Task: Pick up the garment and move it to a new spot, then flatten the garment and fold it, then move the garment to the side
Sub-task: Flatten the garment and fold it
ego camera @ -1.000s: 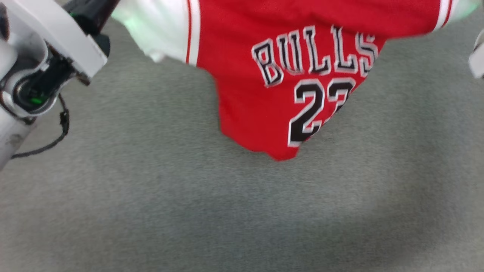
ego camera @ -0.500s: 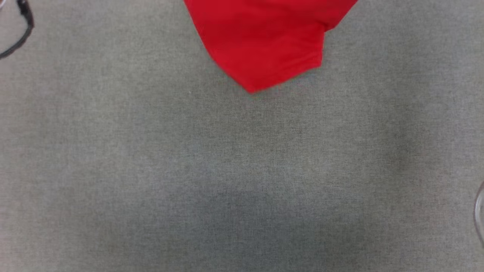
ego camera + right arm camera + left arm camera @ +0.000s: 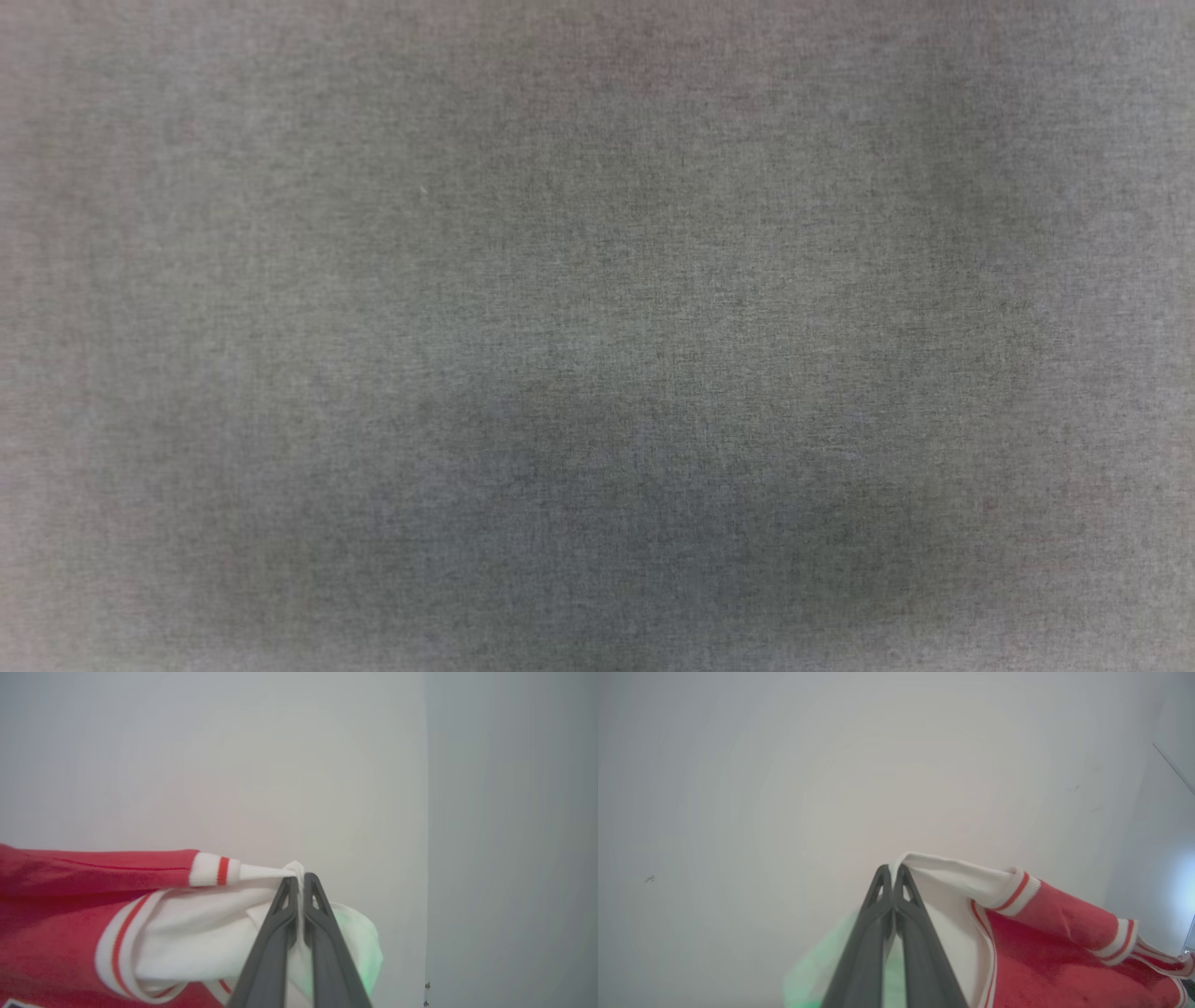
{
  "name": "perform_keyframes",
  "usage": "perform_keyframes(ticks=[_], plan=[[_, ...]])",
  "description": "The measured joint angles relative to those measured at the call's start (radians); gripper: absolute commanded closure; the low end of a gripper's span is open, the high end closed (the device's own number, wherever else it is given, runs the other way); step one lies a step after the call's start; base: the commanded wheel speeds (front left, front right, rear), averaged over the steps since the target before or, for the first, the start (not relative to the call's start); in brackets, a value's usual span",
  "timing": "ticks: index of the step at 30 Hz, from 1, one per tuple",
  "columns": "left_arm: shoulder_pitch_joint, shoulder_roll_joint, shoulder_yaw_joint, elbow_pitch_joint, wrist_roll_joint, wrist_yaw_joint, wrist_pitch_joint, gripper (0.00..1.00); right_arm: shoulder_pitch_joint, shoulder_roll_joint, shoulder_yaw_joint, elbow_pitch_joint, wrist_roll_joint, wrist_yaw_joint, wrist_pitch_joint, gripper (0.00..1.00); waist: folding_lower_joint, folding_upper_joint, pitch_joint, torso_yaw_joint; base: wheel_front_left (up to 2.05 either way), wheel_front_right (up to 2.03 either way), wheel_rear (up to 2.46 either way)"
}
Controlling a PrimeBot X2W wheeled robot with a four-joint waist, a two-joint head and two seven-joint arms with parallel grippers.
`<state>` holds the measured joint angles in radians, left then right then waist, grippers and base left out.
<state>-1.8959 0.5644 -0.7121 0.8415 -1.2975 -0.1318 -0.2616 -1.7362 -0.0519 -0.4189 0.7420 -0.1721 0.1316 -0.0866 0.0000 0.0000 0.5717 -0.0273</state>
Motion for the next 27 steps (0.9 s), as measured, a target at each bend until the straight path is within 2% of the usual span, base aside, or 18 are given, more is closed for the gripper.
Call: perform_keyframes(ticks=[5, 6, 7, 10, 11, 14, 17, 20, 23, 27], plan=[[0.094, -0.009, -0.016, -0.053, -0.009, 0.000, -0.002, 1.00, -0.008, -0.001, 0.033, 0.106, -0.015, 0.000, -0.034, 1.00, -0.0001, 0.0000, 0.012, 0.001, 0.00, 0.00, 0.00], [0.114, 0.000, -0.020, -0.068, -0.018, 0.000, -0.002, 1.00, -0.003, -0.001, 0.046, 0.121, -0.012, 0.000, -0.037, 1.00, -0.0001, 0.0000, 0.011, 0.003, 0.00, 0.00, 0.00], [0.186, 0.036, -0.041, -0.124, -0.070, 0.000, 0.009, 1.00, 0.045, 0.001, 0.109, 0.154, 0.017, 0.000, -0.045, 1.00, 0.0000, 0.0000, 0.000, 0.007, 0.00, 0.00, 0.00], [0.271, 0.071, -0.065, -0.195, -0.123, 0.001, 0.021, 1.00, 0.100, -0.001, 0.177, 0.171, 0.079, 0.000, -0.035, 1.00, 0.0000, 0.0000, -0.014, 0.010, 0.00, 0.00, 0.00], [0.441, 0.140, -0.098, -0.343, -0.214, 0.001, 0.047, 1.00, 0.251, -0.023, 0.324, 0.128, 0.219, 0.000, 0.031, 1.00, -0.0001, 0.0000, -0.052, 0.014, 0.00, 0.00, 0.00], [0.571, 0.179, -0.123, -0.463, -0.276, 0.001, 0.081, 1.00, 0.389, -0.051, 0.423, 0.035, 0.323, 0.000, 0.112, 1.00, 0.0000, 0.0000, -0.083, 0.016, 0.00, 0.00, 0.00], [0.713, 0.230, -0.173, -0.577, -0.290, 0.001, 0.116, 1.00, 0.554, -0.105, 0.492, -0.108, 0.437, 0.000, 0.235, 1.00, 0.0000, 0.0000, -0.117, 0.018, 0.00, 0.00, 0.00], [0.836, 0.270, -0.211, -0.661, -0.298, 0.001, 0.111, 1.00, 0.742, -0.172, 0.510, -0.290, 0.535, 0.000, 0.380, 1.00, 0.0000, 0.0000, -0.152, 0.022, 0.00, 0.00, 0.00], [0.948, 0.294, -0.230, -0.720, -0.315, 0.001, 0.084, 1.00, 0.929, -0.216, 0.472, -0.480, 0.597, -0.001, 0.514, 1.00, 0.0000, 0.0001, -0.183, 0.026, 0.00, 0.00, 0.00], [1.079, 0.321, -0.244, -0.769, -0.321, 0.001, 0.045, 1.00, 1.152, -0.213, 0.412, -0.708, 0.626, -0.001, 0.662, 1.00, 0.0000, 0.0000, -0.218, 0.031, 0.00, 0.00, 0.00]])
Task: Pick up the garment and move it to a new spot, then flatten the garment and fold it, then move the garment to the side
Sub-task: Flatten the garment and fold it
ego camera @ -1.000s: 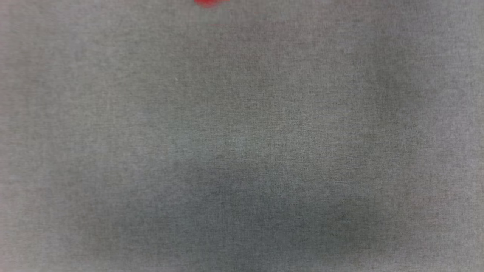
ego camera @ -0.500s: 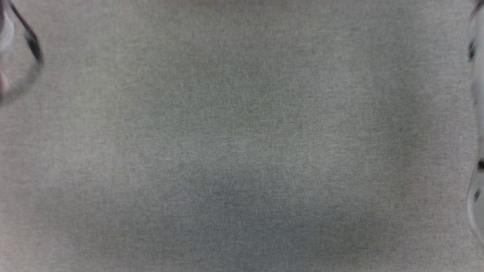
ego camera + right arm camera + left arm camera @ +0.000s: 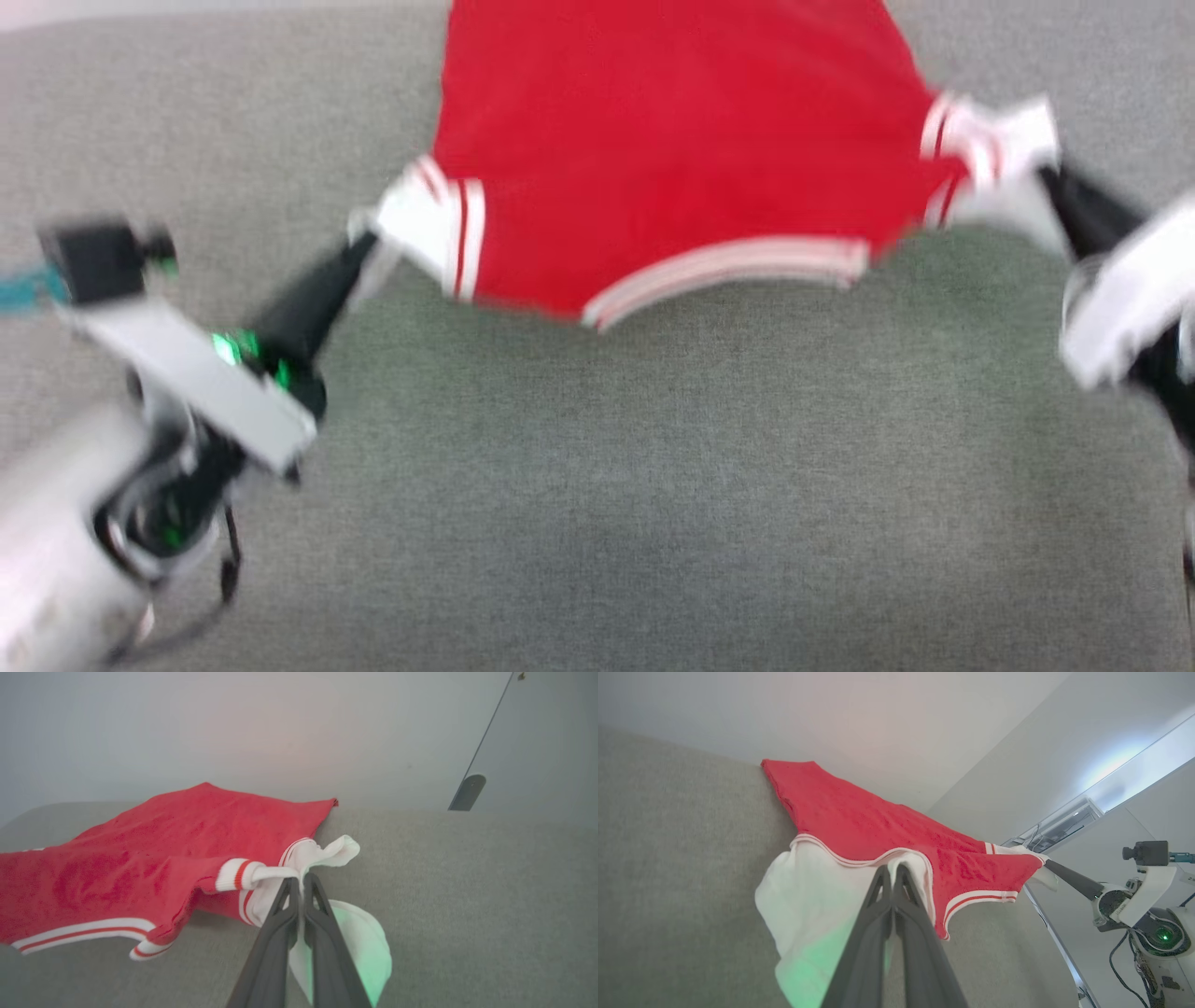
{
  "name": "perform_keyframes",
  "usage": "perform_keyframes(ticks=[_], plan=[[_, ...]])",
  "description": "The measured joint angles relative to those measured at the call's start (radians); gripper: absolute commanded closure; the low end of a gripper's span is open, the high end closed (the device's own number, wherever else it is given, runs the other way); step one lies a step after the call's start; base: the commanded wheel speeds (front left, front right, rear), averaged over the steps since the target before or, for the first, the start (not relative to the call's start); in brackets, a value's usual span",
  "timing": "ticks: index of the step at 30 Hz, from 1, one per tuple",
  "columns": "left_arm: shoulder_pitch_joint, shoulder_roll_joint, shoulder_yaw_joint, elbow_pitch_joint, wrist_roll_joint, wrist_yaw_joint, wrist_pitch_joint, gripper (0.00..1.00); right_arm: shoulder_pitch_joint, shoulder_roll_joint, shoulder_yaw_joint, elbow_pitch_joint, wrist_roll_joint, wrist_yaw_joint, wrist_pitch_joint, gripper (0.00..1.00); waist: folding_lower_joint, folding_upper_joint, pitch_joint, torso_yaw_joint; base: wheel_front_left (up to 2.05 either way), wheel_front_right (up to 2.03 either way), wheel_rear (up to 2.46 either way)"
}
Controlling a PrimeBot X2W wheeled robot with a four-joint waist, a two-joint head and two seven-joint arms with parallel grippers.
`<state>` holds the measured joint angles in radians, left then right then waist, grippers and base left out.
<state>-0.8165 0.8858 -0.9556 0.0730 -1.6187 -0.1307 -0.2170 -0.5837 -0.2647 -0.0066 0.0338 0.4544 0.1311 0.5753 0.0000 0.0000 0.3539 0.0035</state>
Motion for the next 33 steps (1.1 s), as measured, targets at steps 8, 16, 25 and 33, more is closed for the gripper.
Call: perform_keyframes(ticks=[8, 16, 25, 33], plan=[[0.220, 0.033, -0.011, -0.101, 0.003, 0.000, -0.033, 1.00, 0.331, 0.062, -0.073, -0.315, 0.002, 0.000, 0.199, 1.00, 0.0000, -0.0001, -0.046, 0.009, 0.00, 0.00, 0.00], [0.417, 0.107, 0.037, -0.222, 0.025, 0.000, -0.045, 1.00, 0.534, 0.088, -0.101, -0.478, 0.040, 0.000, 0.322, 1.00, 0.0000, 0.0000, -0.068, 0.006, 0.00, 0.00, 0.00], [0.673, 0.174, 0.224, -0.410, 0.052, 0.000, -0.047, 1.00, 0.696, 0.076, -0.153, -0.586, 0.105, 0.000, 0.376, 1.00, 0.0000, 0.0000, -0.056, 0.004, 0.00, 0.00, 0.00], [0.797, 0.208, 0.270, -0.449, 0.087, 0.000, -0.047, 1.00, 0.726, 0.026, -0.142, -0.587, 0.139, 0.000, 0.397, 1.00, 0.0000, 0.0000, -0.040, 0.002, 0.00, 0.00, 0.00]])
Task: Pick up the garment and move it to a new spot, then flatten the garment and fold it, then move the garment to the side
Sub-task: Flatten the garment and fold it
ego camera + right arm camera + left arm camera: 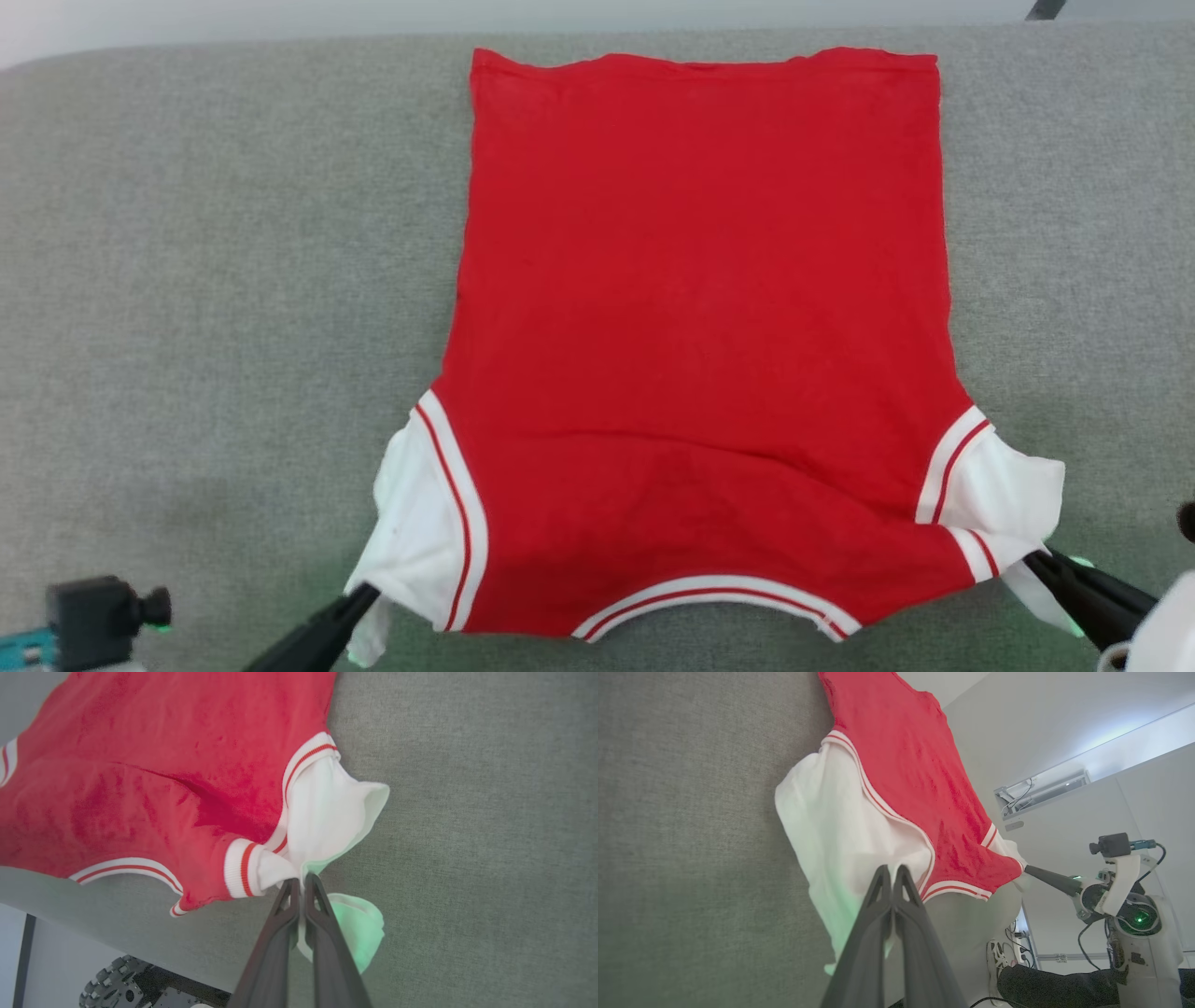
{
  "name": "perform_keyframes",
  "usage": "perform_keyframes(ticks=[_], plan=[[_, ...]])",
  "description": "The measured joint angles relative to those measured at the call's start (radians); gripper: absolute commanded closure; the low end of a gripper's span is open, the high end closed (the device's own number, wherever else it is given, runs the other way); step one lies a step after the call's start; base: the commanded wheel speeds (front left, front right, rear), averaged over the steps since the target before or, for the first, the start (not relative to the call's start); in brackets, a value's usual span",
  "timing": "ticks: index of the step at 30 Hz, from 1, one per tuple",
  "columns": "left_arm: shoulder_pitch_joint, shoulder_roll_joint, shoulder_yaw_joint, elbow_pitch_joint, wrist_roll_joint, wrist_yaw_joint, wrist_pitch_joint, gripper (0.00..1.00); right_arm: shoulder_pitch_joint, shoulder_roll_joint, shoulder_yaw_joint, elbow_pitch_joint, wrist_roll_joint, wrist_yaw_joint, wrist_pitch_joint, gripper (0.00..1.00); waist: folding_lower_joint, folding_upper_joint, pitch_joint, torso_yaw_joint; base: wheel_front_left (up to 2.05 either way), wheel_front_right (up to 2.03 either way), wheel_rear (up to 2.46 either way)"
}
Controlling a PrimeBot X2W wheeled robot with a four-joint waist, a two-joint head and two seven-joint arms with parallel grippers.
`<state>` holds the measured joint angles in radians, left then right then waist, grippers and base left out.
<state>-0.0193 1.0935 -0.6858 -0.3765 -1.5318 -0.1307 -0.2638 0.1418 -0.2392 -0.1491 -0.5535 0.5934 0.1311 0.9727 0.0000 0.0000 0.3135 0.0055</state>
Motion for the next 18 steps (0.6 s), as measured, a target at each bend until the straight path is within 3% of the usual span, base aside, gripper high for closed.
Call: perform_keyframes(ticks=[11, 18], plan=[[-0.098, -0.128, -0.096, 0.194, 0.039, 0.000, 0.090, 1.00, -0.075, -0.073, 0.158, 0.257, 0.000, 0.000, -0.095, 1.00, 0.0000, 0.0000, 0.010, -0.004, 0.00, 0.00, 0.00], [-0.149, -0.171, -0.132, 0.307, 0.056, 0.000, 0.101, 1.00, -0.109, -0.108, 0.234, 0.381, -0.022, 0.000, -0.180, 1.00, 0.0000, 0.0000, 0.016, 0.000, 0.00, 0.00, 0.00]])
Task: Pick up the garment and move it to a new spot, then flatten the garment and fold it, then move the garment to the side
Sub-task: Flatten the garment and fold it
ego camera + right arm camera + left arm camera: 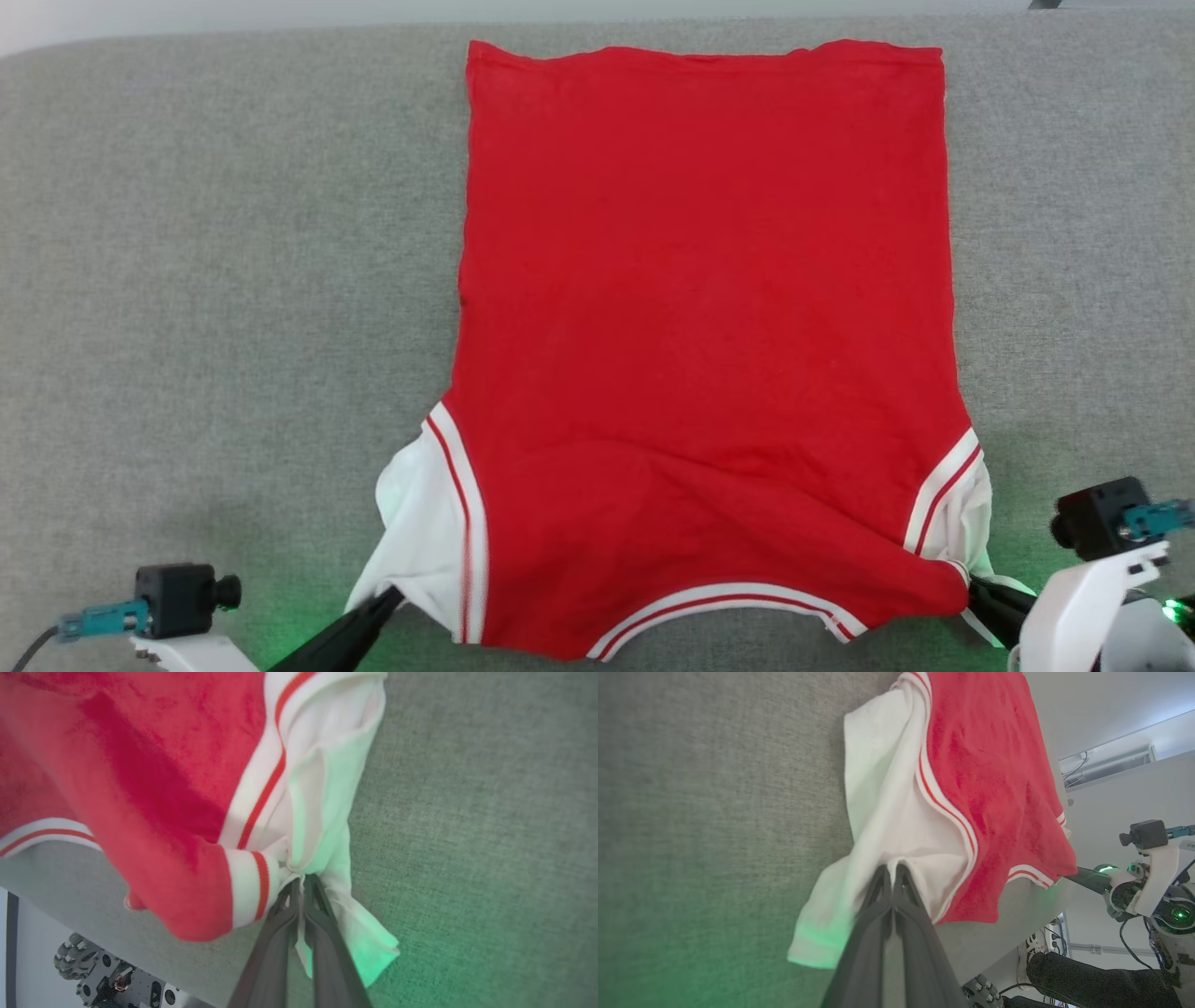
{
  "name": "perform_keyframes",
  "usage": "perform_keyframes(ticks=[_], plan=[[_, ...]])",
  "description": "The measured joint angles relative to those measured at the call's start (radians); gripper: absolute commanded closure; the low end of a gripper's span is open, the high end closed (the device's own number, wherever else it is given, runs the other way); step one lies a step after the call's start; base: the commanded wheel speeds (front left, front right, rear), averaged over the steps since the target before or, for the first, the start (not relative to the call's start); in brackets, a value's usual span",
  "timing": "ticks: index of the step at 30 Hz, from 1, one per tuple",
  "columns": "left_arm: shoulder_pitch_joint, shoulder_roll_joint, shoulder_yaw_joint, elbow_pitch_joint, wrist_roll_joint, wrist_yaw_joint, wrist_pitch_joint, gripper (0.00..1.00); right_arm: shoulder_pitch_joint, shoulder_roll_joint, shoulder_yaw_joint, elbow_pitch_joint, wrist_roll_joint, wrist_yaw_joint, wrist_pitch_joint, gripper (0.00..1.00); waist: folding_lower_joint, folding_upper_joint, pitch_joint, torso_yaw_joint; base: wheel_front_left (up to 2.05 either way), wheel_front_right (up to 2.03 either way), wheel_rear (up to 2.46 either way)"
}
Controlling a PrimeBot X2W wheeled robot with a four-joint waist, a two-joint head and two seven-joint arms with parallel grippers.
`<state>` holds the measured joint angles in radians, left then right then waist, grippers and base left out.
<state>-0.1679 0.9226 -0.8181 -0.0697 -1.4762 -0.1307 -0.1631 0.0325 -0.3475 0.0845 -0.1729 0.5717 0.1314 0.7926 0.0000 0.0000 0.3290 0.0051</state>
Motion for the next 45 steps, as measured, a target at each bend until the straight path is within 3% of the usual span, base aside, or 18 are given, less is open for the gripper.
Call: perform_keyframes(ticks=[9, 10, 12, 13, 19, 25, 28, 31, 36, 40, 45], plan=[[-0.033, -0.032, -0.040, 0.084, 0.017, 0.000, -0.018, 1.00, -0.044, -0.022, 0.079, 0.102, -0.018, 0.000, -0.103, 1.00, 0.0000, 0.0000, 0.002, -0.001, 0.00, 0.00, 0.00], [-0.034, -0.034, -0.043, 0.084, 0.016, 0.000, -0.020, 1.00, -0.044, -0.022, 0.081, 0.106, -0.020, 0.000, -0.117, 0.93, 0.0000, 0.0000, 0.001, -0.002, 0.00, 0.00, 0.00], [-0.037, -0.038, -0.049, 0.083, 0.015, 0.000, -0.024, 1.00, -0.044, -0.020, 0.080, 0.113, -0.026, 0.002, -0.147, 0.54, 0.0000, 0.0000, -0.002, -0.003, 0.00, 0.00, 0.00], [-0.037, -0.037, -0.052, 0.082, 0.015, 0.000, -0.026, 1.00, -0.044, -0.019, 0.079, 0.113, -0.030, 0.002, -0.158, 0.00, 0.0000, 0.0001, -0.004, -0.003, 0.00, 0.00, 0.00], [-0.037, -0.029, -0.070, 0.054, 0.015, 0.000, -0.046, 1.00, -0.007, -0.007, 0.020, -0.008, -0.006, 0.000, -0.154, 0.00, 0.0000, 0.0000, -0.018, -0.005, 0.00, 0.00, 0.00], [-0.043, -0.018, -0.082, 0.019, 0.027, 0.000, -0.062, 1.00, 0.031, -0.023, -0.134, -0.264, 0.062, 0.000, -0.048, 0.00, 0.0000, 0.0000, -0.008, 0.002, 0.00, 0.00, 0.00], [-0.061, -0.013, -0.087, -0.002, 0.035, 0.000, -0.066, 1.00, -0.028, -0.015, -0.212, -0.354, 0.100, 0.000, 0.028, 0.00, 0.0000, 0.0000, 0.001, 0.013, 0.00, 0.00, 0.00], [-0.088, -0.008, -0.096, -0.021, 0.046, 0.000, -0.066, 1.00, -0.158, -0.025, -0.260, -0.369, 0.087, 0.000, 0.099, 0.00, 0.0000, 0.0000, 0.017, 0.026, 0.00, 0.00, 0.00], [-0.146, -0.008, -0.113, -0.045, 0.059, 0.000, -0.060, 1.00, -0.485, 0.013, -0.250, -0.209, 0.009, 0.000, 0.145, 0.00, 0.0000, 0.0000, 0.055, 0.051, 0.00, 0.00, 0.00], [-0.195, -0.013, -0.126, -0.056, 0.061, 0.000, -0.060, 1.00, -0.723, 0.059, -0.190, -0.013, -0.094, 0.000, 0.154, 0.00, 0.0000, 0.0000, 0.096, 0.071, 0.00, 0.00, 0.00], [-0.242, -0.017, -0.143, -0.066, 0.061, 0.000, -0.068, 1.00, -0.958, 0.060, -0.132, 0.253, -0.252, 0.000, 0.139, 0.00, 0.0000, 0.0000, 0.155, 0.094, 0.00, 0.00, 0.00]])
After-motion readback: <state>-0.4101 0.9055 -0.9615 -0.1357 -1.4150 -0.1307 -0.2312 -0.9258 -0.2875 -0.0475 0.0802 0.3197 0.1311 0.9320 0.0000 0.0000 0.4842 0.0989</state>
